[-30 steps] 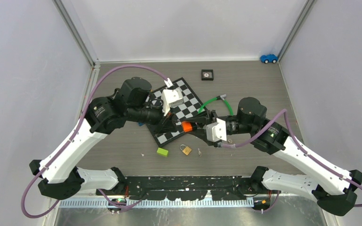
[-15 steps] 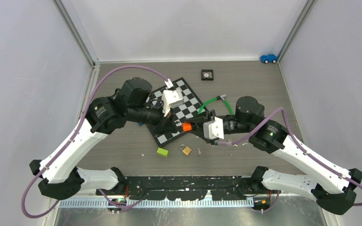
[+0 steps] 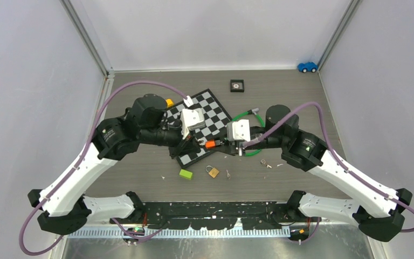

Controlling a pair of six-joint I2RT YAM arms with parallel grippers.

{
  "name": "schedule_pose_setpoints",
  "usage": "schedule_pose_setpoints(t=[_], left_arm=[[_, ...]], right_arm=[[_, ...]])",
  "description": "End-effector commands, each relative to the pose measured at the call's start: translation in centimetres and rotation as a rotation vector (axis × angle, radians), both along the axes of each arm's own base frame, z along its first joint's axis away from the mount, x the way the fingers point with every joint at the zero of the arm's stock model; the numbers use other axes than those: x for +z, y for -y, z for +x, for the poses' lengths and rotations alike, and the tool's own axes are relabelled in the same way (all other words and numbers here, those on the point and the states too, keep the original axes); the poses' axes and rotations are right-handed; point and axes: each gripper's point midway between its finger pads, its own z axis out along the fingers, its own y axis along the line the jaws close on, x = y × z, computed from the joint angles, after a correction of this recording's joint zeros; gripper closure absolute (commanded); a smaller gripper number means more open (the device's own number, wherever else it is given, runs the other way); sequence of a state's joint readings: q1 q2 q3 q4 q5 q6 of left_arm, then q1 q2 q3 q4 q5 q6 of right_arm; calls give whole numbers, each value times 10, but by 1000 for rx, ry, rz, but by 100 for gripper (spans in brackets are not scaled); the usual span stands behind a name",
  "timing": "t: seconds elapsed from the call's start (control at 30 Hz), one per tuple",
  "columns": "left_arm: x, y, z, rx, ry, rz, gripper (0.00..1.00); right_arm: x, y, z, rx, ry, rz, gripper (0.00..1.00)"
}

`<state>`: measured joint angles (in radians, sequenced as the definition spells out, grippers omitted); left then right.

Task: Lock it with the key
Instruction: Lock the lock.

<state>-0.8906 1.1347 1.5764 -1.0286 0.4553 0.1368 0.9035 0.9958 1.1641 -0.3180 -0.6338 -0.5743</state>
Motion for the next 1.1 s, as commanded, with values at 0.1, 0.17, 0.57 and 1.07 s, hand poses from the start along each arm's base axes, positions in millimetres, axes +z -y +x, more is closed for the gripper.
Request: schedule_pose_setpoints(t=[0.1,0.17,0.57,1.07], left_arm=[[25,1,-2,-42,133,-118,100],[26,2,-3,-50,148,-143,100],[31,4,-9,-62,146,-208,100],[48,15,-11,-46,87,-287,100]], right_arm=[[17,-7,23,-203,-330,83,100],[17,-8,27,-232,-392,86,100],[10,-16,25,-217,-475,95,99],[-19,-29,21,-115,-371,28,100]])
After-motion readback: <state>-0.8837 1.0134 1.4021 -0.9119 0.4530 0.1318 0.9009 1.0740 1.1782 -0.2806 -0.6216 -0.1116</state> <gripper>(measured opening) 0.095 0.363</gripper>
